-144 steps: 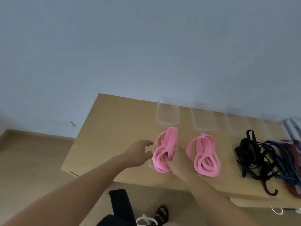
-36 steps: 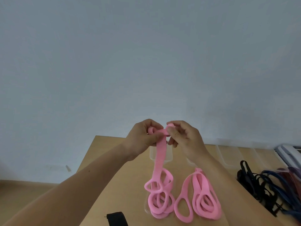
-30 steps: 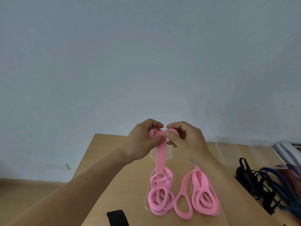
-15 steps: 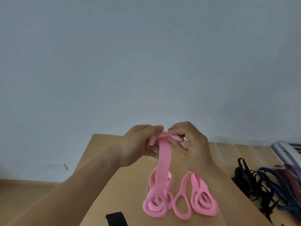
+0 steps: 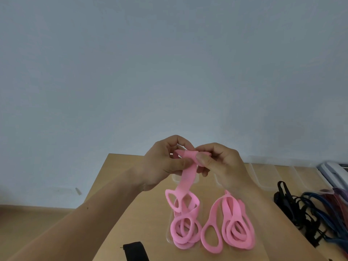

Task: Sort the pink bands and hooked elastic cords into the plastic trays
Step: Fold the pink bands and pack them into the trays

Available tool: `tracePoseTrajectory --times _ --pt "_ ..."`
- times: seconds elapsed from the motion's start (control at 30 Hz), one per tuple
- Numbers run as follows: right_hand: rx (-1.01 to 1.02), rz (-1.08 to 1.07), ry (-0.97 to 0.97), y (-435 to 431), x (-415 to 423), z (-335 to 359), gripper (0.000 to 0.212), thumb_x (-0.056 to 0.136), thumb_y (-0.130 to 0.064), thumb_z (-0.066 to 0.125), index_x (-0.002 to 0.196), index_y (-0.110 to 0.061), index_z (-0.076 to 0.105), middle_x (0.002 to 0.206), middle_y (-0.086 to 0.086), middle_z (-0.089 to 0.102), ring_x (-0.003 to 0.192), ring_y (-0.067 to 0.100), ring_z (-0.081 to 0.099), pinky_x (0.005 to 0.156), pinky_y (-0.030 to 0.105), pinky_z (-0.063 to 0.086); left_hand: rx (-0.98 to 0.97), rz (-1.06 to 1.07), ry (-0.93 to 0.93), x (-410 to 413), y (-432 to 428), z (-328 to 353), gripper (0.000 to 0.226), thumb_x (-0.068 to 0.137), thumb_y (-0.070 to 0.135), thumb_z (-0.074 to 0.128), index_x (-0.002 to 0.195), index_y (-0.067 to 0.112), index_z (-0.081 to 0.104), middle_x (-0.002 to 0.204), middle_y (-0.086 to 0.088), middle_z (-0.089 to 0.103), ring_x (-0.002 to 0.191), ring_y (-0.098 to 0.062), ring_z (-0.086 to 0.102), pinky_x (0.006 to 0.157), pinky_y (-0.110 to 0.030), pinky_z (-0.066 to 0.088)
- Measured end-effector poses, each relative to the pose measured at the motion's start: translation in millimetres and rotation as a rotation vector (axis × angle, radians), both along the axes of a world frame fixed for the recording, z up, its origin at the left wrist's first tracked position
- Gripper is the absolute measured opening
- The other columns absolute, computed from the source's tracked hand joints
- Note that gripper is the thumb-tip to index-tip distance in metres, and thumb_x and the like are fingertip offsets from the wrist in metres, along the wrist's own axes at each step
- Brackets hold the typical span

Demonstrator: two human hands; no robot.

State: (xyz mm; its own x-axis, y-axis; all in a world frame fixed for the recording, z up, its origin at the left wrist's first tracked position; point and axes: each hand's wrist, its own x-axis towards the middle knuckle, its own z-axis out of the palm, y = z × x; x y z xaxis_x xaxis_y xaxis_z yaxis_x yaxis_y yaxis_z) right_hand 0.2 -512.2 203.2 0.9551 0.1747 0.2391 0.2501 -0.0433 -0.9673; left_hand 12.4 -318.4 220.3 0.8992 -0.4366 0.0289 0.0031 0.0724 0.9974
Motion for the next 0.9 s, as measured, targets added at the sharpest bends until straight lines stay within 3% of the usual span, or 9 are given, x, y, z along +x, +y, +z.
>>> tracePoseTrajectory --times 0.1,0.2,0.3,0.37,0.5,0.6,0.73,0.8,0.9 --pt "-0.008 0.01 -0.007 -1 1 1 0.01 0.079 -0.024 0.074 0.089 -0.026 0.075 0.081 0.006 0.073 0.068 0.022 0.07 0.058 0.026 0.052 0.018 0.058 0.01 -1 0 -3 0.028 0.084 -0.008 0.069 0.107 0.006 0.06 0.103 -0.025 0.064 0.088 -0.039 0.071 0.08 -0.048 0.059" --pt "-0.022 0.0 -0.047 -2 3 2 0.014 0.077 -0.021 0.076 0.086 -0.031 0.075 0.083 0.0 0.074 0.07 0.015 0.069 0.063 0.023 0.053 -0.012 0.104 0.157 1 1 -4 0.042 0.081 -0.002 0.075 0.118 0.005 0.055 0.112 -0.026 0.064 0.091 -0.039 0.071 0.076 -0.044 0.06" --pt "-0.103 -0.044 -0.134 -2 5 1 0.023 0.079 -0.016 0.076 0.087 -0.038 0.074 0.084 -0.012 0.072 0.075 0.007 0.065 0.073 0.023 0.054 0.004 0.026 0.253 2 2 -2 0.039 0.085 0.006 0.073 0.117 -0.005 0.055 0.103 -0.025 0.071 0.09 -0.036 0.072 0.074 -0.039 0.059" --pt "-0.171 -0.07 -0.207 -1 4 0 0.022 0.08 -0.019 0.074 0.089 -0.039 0.071 0.085 -0.015 0.07 0.079 0.007 0.064 0.075 0.02 0.053 0.07 -0.022 0.253 2 3 -1 0.033 0.087 0.011 0.072 0.115 -0.002 0.059 0.098 -0.022 0.073 0.086 -0.034 0.072 0.073 -0.039 0.059" --pt "-0.277 -0.067 -0.421 2 0 0 0.019 0.085 -0.014 0.07 0.096 -0.029 0.067 0.093 -0.01 0.066 0.088 0.015 0.065 0.078 0.022 0.051 0.062 -0.091 0.268 1 6 2 0.021 0.088 0.011 0.069 0.109 0.007 0.066 0.1 -0.019 0.072 0.083 -0.032 0.069 0.072 -0.036 0.057" --pt "-0.333 -0.075 -0.509 1 2 1 0.021 0.083 -0.007 0.072 0.097 -0.022 0.069 0.097 -0.007 0.066 0.093 0.015 0.066 0.082 0.026 0.052 0.004 -0.153 0.262 1 7 6 0.032 0.087 0.022 0.068 0.113 0.002 0.065 0.106 -0.023 0.069 0.088 -0.033 0.067 0.081 -0.041 0.058" --pt "-0.239 -0.036 -0.448 -2 1 1 0.023 0.08 -0.004 0.073 0.096 -0.02 0.07 0.103 -0.003 0.065 0.101 0.022 0.065 0.087 0.036 0.054 -0.031 -0.074 0.207 -1 5 5 0.032 0.083 0.019 0.075 0.107 0.001 0.065 0.099 -0.023 0.07 0.087 -0.035 0.068 0.08 -0.046 0.058" --pt "-0.149 0.009 -0.333 -3 -1 2 0.026 0.078 -0.004 0.073 0.098 -0.022 0.07 0.107 -0.005 0.065 0.105 0.021 0.064 0.087 0.033 0.054 -0.058 -0.034 0.166 -2 4 3 0.03 0.08 0.009 0.077 0.106 0.001 0.064 0.099 -0.021 0.07 0.087 -0.035 0.07 0.078 -0.046 0.059" --pt "0.045 0.058 -0.091 -1 -3 7 0.036 0.077 -0.021 0.075 0.111 -0.026 0.066 0.109 -0.004 0.069 0.094 0.017 0.068 0.079 0.029 0.056 -0.071 0.019 0.087 -2 4 1 0.027 0.075 -0.001 0.073 0.099 0.008 0.066 0.098 -0.016 0.07 0.086 -0.034 0.071 0.075 -0.045 0.059"
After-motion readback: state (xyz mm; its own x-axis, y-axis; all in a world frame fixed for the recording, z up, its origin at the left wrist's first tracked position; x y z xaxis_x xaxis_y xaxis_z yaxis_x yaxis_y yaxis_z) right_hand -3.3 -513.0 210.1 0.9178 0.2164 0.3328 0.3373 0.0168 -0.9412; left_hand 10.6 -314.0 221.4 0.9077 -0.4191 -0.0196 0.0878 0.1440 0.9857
